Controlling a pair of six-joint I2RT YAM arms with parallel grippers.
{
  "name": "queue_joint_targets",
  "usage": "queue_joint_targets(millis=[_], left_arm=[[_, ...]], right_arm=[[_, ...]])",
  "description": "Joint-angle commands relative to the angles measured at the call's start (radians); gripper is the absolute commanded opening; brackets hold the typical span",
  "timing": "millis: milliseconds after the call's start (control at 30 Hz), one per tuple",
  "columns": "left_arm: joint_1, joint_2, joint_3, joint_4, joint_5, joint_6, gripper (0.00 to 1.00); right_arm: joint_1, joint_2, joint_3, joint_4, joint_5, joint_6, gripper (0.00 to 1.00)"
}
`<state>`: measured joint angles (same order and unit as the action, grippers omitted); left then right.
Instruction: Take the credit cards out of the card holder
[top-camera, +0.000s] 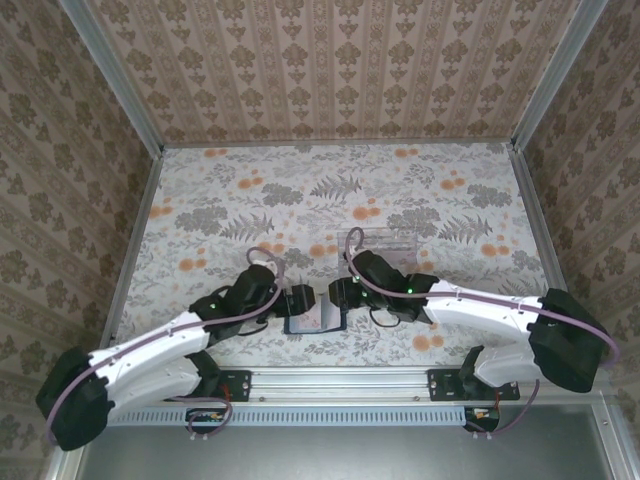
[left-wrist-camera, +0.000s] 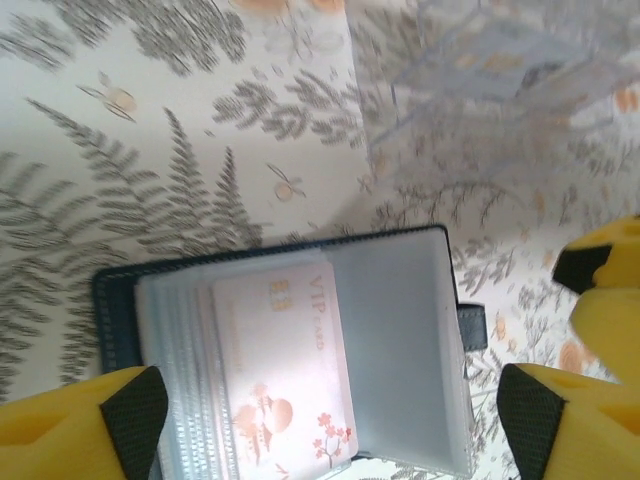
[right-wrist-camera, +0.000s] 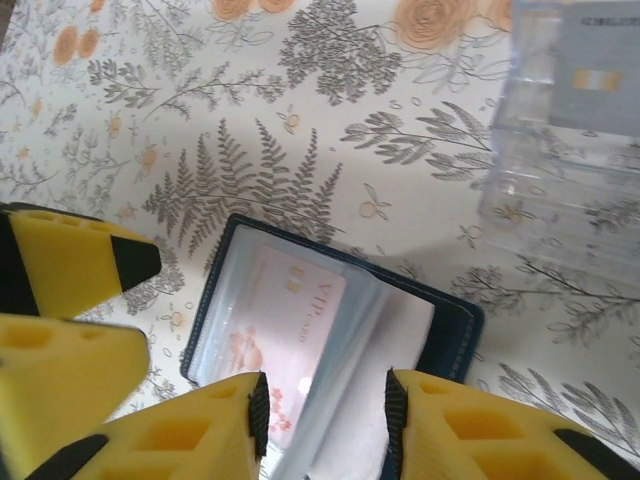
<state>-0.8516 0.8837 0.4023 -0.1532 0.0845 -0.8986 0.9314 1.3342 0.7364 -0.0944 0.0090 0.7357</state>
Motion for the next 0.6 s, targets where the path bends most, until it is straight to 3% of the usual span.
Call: queue_joint_targets(millis=[0, 200, 367, 567], left_arm=[[0.043, -0.084, -0.036, -0.106, -0.031, 0.004, 0.84], [0.092, -0.166, -0.078, -0.123, -0.006, -0.011, 0.64], [0.093, -0.111, -0.082, -0.055, 0.031, -0.016, 0.49], [0.081, -0.007, -0.070, 0.032, 0.064, -0.011, 0.37]], right_arm=[[0.015, 0.045, 0.072, 0.005, -0.054, -0.007, 0.35], [0.040, 0.181, 0.163, 0.012, -0.128, -0.005, 0.28], [0.033, 0.263, 0.150, 0.029, -0.192, 0.025, 0.23], [-0.002, 0.244, 0.046, 0.109, -0.259, 0.068, 0.21]])
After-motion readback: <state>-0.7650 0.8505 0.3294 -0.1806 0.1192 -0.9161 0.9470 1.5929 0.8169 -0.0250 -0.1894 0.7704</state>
